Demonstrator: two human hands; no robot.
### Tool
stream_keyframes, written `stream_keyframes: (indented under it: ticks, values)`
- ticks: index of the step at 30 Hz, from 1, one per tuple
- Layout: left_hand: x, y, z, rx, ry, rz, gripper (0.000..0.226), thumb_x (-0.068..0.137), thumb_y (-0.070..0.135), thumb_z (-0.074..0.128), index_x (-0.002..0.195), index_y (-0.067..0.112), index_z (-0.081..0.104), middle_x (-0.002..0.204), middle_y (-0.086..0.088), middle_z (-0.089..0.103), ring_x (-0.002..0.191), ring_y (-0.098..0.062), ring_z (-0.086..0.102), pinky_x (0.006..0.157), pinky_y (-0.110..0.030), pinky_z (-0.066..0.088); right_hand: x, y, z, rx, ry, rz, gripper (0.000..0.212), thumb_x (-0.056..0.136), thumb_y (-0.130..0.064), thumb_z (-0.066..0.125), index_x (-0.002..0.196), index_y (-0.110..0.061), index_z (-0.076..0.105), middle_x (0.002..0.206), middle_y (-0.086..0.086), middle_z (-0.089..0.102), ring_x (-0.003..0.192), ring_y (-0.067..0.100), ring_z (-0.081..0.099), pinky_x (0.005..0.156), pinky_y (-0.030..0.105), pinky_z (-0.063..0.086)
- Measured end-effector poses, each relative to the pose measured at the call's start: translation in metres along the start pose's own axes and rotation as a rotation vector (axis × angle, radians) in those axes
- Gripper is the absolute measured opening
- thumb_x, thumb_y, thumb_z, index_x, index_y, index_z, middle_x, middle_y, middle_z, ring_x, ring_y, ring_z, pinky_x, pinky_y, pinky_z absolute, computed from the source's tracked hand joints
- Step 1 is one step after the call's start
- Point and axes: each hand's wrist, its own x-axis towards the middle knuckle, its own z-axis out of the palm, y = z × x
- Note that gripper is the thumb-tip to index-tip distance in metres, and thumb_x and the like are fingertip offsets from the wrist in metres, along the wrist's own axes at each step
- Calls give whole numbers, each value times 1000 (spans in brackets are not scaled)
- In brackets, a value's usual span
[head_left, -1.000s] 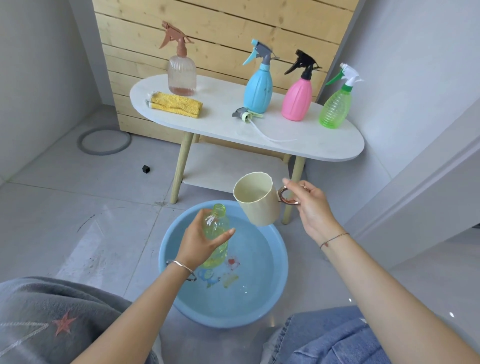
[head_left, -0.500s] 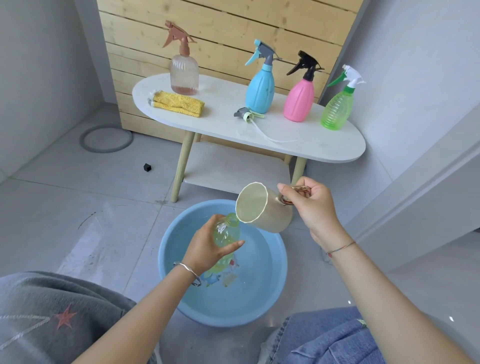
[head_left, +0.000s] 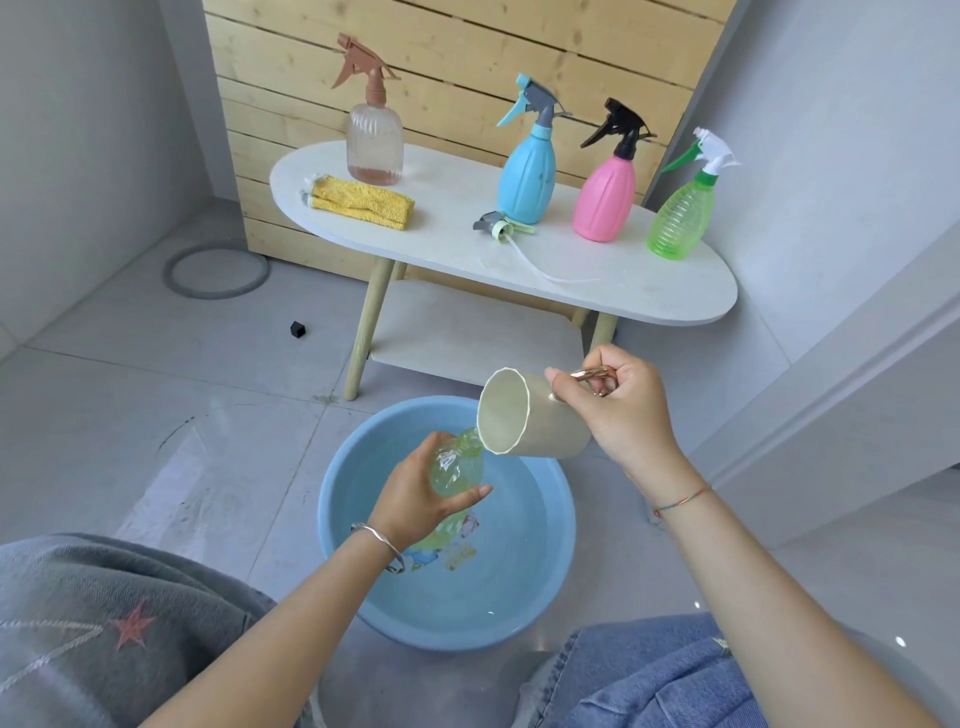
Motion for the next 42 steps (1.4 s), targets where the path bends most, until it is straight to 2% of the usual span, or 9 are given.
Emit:
stream_keyframes:
  ticks: [7,13,18,23,26,29,34,39,42]
  values:
    - [1,-3,2,4,-11,-9,69,67,55,79,119,19,53,114,12,63,109,-7,58,91,-22,44,1,-3,-1,-53,9,-74,47,76,-11,77,55,-17,34,52,-6,31,49,5,28,48,15,23]
    - [0,-3,3,4,-5,-2,65,68,52,80,117,18,54,110,13,64,106,-7,59,89,-21,45,3,-3,3,-105,-15,-156,48,75,-12,77,55,-18,34,55,-5,33,52,7,29,50,18,23]
    - [-1,-4,3,-10,-27,-20,72,63,67,74,115,22,54,109,16,64,104,-5,60,91,-30,49,5,-2,6,-142,-22,-195,48,74,-10,76,55,-19,33,55,-7,32,52,7,31,50,17,23]
    - [-1,-5,3,-2,-22,-22,69,64,63,77,115,22,53,108,14,65,102,-8,61,89,-31,49,5,-3,7,-149,-37,-225,46,73,-13,74,56,-18,32,58,-6,31,54,8,29,51,18,23]
    - [-1,-4,3,-7,-29,-30,79,58,75,69,116,22,53,109,15,64,104,-7,60,90,-30,49,5,-5,8,-166,-43,-252,42,72,-18,72,56,-16,33,59,-6,31,55,9,29,52,19,23]
    - [-1,-3,3,-13,-32,-37,80,57,77,66,115,23,53,109,16,64,104,-6,60,90,-30,49,4,-6,8,-179,-58,-278,42,72,-17,73,57,-14,34,59,-6,32,56,9,30,53,20,24]
    - [-1,-3,4,-24,-31,-35,79,58,75,67,116,23,53,108,17,64,103,-6,60,91,-30,49,4,-8,9,-214,-87,-329,39,72,-18,71,57,-15,35,60,-5,33,58,9,32,56,24,26]
    - [-1,-4,6,-13,-14,-22,67,67,56,80,117,21,53,109,14,63,104,-7,60,90,-28,47,4,-9,11,-249,-107,-391,36,72,-18,71,58,-13,38,60,-5,35,61,13,35,58,27,29]
    - [-1,-4,6,-13,-14,-17,68,67,56,80,118,20,53,111,13,64,106,-8,59,91,-26,47,4,-10,12,-253,-113,-413,36,72,-18,71,59,-13,38,60,-7,35,62,14,35,58,25,28]
